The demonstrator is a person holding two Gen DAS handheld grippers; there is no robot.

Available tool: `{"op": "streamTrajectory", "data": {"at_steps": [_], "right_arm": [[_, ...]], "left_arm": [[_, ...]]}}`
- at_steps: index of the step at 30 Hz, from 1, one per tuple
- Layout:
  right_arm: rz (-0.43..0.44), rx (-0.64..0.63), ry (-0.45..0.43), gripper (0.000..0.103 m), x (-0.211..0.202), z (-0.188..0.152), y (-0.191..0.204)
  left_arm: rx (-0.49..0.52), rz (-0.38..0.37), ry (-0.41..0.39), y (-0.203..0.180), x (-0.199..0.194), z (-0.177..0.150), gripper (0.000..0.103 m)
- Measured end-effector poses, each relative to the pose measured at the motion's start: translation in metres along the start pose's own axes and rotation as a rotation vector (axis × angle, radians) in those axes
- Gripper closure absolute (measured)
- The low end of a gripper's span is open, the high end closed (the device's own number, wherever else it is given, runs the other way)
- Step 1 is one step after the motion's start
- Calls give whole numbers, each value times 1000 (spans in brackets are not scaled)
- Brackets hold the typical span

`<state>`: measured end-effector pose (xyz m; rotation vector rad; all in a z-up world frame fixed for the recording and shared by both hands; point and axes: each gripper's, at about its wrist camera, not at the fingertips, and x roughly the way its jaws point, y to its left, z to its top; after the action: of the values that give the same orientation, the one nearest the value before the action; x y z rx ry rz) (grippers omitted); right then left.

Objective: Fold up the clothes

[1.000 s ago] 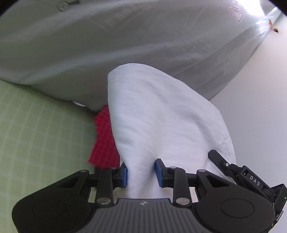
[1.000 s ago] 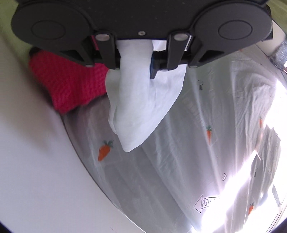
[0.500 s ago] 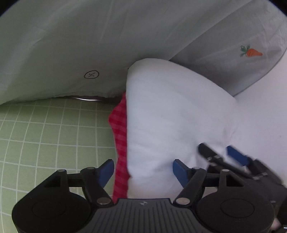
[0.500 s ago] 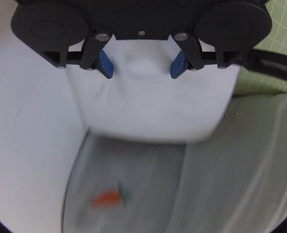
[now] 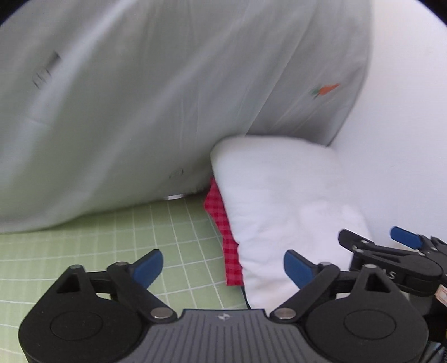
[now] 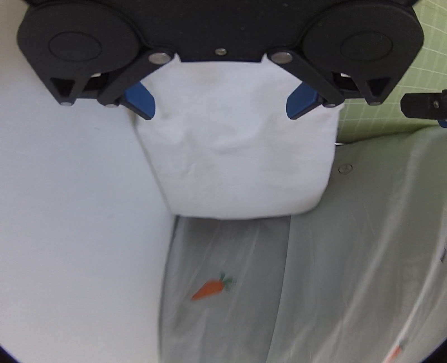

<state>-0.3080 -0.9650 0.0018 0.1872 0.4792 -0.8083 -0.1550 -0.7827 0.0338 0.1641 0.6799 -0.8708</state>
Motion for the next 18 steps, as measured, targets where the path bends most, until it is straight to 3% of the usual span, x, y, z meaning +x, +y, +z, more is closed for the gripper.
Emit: {"op": "streamTrajectory", "data": {"at_steps": [6,10,18], "right_arm": [[-7,-17,-33,1,-99,-10,7],[-5,44,-10,1,-143,-29,11],[-4,66,81,1,-203,-76,19]], "left_arm": [[-20,-37,-104,-12,-65,-20,0],[-25,-122,-99,-14,-96,-39,0],[12,-130,-29,-21,-139,-94,0]]}}
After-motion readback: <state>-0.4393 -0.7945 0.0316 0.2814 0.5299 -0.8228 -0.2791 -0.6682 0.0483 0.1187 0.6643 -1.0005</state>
